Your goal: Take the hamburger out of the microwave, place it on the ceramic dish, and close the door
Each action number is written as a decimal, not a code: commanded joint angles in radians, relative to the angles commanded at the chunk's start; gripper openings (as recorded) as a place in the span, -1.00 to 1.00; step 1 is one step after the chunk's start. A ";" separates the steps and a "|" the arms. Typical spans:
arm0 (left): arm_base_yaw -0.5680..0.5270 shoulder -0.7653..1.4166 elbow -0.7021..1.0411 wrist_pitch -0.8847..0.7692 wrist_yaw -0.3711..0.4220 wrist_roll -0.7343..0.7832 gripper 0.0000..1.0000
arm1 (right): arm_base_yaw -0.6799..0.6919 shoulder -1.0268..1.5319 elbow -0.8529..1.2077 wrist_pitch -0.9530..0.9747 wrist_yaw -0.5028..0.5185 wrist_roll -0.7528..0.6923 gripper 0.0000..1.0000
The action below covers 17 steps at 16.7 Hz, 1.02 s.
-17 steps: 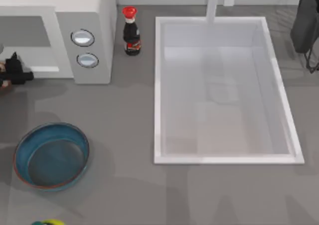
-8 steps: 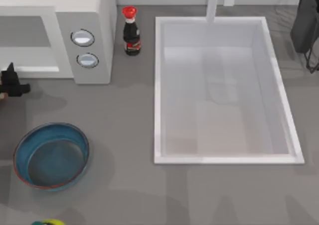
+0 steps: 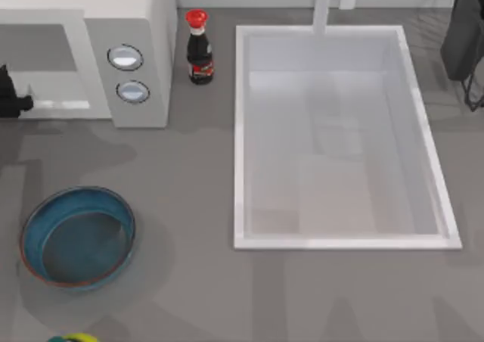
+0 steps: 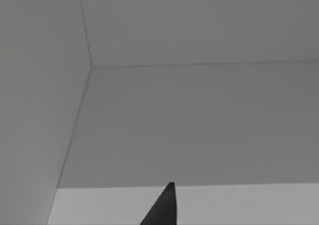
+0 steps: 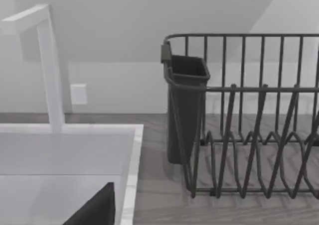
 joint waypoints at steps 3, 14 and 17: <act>0.001 -0.113 0.007 -0.123 -0.001 0.001 -1.00 | 0.000 0.000 0.000 0.000 0.000 0.000 1.00; -0.065 -0.163 0.048 -0.265 -0.083 -0.098 -1.00 | 0.000 0.000 0.000 0.000 0.000 0.000 1.00; -0.168 -0.163 0.110 -0.439 -0.214 -0.284 -1.00 | 0.000 0.000 0.000 0.000 0.000 0.000 1.00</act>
